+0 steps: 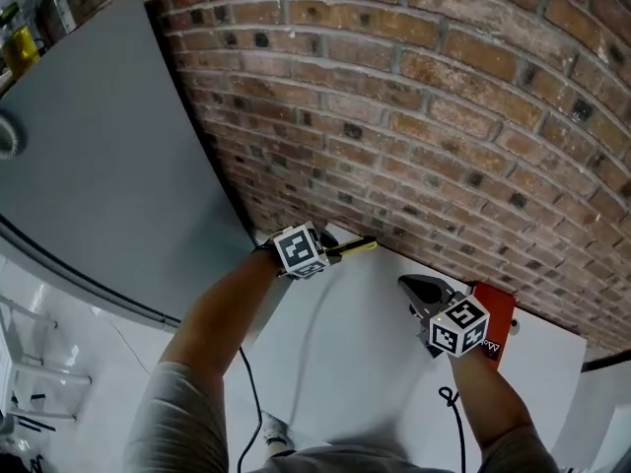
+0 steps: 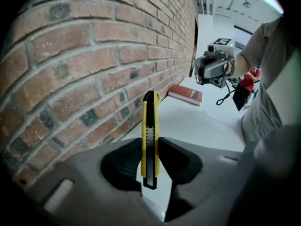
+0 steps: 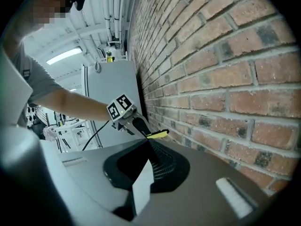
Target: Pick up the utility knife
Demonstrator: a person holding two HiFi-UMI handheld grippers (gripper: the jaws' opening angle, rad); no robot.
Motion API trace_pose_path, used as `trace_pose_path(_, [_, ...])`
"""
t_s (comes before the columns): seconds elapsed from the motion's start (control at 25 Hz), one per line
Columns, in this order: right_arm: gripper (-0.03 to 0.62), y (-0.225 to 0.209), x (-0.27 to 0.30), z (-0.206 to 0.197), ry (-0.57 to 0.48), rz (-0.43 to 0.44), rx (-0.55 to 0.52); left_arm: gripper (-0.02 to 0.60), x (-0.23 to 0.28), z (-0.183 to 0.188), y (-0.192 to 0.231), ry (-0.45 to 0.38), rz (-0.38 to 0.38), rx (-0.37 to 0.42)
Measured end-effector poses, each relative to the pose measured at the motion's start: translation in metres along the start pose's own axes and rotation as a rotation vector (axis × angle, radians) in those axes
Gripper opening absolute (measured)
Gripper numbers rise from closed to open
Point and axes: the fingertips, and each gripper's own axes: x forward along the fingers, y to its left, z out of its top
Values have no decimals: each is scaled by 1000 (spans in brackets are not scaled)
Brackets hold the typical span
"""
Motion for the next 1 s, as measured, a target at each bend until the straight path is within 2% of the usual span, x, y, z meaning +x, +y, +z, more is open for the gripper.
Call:
trace_pose_path(0.36, [9,31,-13,55,-35,-15,-30,117,-99,41,-24,-174,71,-53])
trace_pose_path(1.0, [9,78,-53,173,-118,-47,-91,117,-285,111,-63,-570,197,-163])
